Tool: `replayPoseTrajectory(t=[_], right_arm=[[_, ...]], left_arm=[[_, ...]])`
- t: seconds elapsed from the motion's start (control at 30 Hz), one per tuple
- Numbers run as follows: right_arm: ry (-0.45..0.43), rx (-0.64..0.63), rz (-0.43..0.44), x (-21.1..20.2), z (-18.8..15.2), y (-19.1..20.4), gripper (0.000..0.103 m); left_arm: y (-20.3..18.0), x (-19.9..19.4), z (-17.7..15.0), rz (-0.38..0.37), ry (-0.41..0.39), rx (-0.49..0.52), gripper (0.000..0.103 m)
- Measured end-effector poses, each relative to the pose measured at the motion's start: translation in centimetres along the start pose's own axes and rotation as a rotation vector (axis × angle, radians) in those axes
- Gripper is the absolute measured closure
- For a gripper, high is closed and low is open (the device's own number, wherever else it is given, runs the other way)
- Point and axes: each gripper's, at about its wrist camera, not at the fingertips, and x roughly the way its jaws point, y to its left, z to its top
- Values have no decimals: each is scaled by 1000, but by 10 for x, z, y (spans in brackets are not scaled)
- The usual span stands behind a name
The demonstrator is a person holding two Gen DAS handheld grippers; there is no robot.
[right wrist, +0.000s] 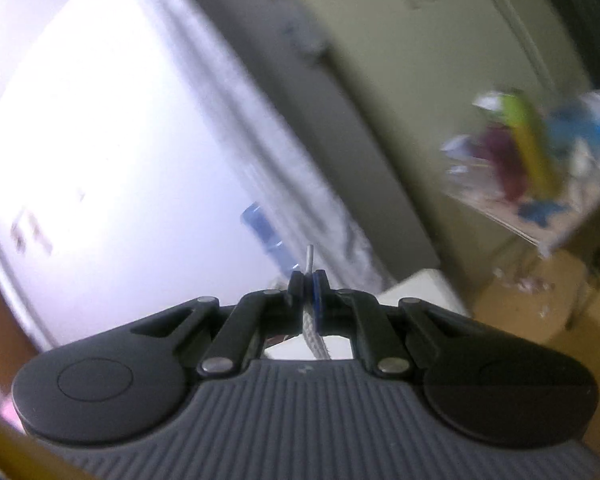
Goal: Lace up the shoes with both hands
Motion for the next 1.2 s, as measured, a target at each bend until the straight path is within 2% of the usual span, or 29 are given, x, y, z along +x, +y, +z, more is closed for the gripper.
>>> replayPoseTrajectory(t=[0.13, 0.17, 0.27, 0.33, 0.37, 0.4, 0.47, 0.6, 0.7, 0.8, 0.9, 1.0, 1.2], right_arm=[[44, -162, 62, 40, 1, 47, 99], [54, -206, 68, 51, -3, 59, 99], [96, -371, 78, 82, -17, 94, 99], [150, -436, 126, 97, -28, 109, 100], [162, -457, 145, 103, -31, 116, 100], [175, -477, 165, 108, -34, 122, 100], [198, -489, 228, 116, -39, 132, 100], [265, -518, 293, 115, -59, 161, 100], [334, -568, 310, 118, -77, 175, 100], [404, -609, 283, 128, -90, 177, 100], [456, -681, 267, 133, -102, 179, 100], [484, -785, 246, 134, -116, 191, 100], [492, -791, 126, 142, -126, 195, 103]], left_arm=[[15, 59, 26, 6, 82, 65, 49], [19, 72, 28, 9, 99, 61, 57], [29, 110, 28, -37, 204, 30, 58], [36, 127, 21, -70, 265, -1, 59], [40, 133, 17, -78, 281, -30, 64], [45, 138, 13, -80, 290, -68, 83], [63, 138, 5, -103, 279, -213, 85], [108, 139, -19, -213, 273, -616, 85], [129, 140, -36, -271, 263, -805, 85], [147, 142, -52, -327, 258, -941, 85], [152, 144, -59, -348, 252, -959, 84], [148, 146, -58, -348, 246, -932, 83], [148, 145, -59, -356, 240, -922, 83]])
